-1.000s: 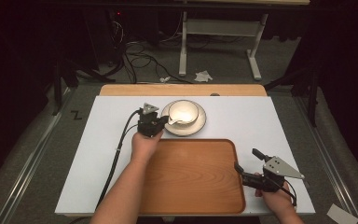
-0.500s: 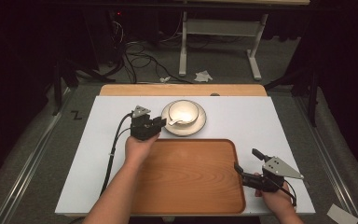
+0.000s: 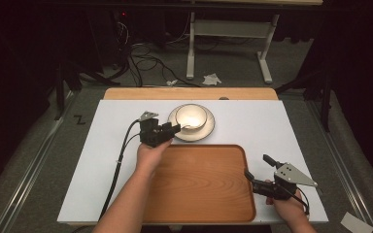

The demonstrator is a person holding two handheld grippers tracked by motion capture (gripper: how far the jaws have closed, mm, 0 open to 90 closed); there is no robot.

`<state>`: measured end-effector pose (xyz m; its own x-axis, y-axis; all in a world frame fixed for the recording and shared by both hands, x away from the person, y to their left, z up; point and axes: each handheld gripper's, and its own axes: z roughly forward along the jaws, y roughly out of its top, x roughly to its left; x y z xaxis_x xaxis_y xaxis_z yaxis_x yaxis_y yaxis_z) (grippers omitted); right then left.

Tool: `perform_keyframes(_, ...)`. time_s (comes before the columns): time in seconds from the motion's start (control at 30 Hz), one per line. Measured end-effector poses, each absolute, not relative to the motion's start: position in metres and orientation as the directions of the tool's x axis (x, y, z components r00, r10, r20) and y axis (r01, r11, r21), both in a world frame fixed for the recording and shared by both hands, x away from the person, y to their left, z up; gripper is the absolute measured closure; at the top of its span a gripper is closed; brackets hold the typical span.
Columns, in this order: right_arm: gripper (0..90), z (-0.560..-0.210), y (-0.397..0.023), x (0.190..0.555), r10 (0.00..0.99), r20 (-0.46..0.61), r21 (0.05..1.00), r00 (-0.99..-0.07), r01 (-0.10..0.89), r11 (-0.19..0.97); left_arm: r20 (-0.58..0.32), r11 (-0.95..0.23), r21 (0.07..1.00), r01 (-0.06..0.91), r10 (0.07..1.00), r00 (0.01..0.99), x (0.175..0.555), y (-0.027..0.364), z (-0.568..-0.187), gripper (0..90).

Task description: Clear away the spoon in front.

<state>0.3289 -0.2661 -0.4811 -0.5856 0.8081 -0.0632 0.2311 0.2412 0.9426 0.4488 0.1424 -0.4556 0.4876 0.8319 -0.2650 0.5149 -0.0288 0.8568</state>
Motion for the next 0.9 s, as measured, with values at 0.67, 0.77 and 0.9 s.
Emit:
perform_keyframes(0.67,16.4,-0.480,-0.266,0.328,0.801,-0.065,0.945,-0.595,0.222,0.242,-0.487,0.150,0.755,0.639,0.780,0.392,0.459,0.130,-0.468,61.1)
perform_keyframes(0.77,16.4,-0.480,-0.266,0.329,0.803,-0.061,0.945,-0.593,0.225,0.239,-0.512,0.173,0.743,0.646,0.768,0.384,0.462,0.128,-0.472,63.1)
perform_keyframes(0.9,16.4,-0.480,-0.266,0.329,0.804,-0.060,0.945,-0.592,0.227,0.237,-0.536,0.187,0.722,0.667,0.760,0.367,0.465,0.127,-0.475,65.0)
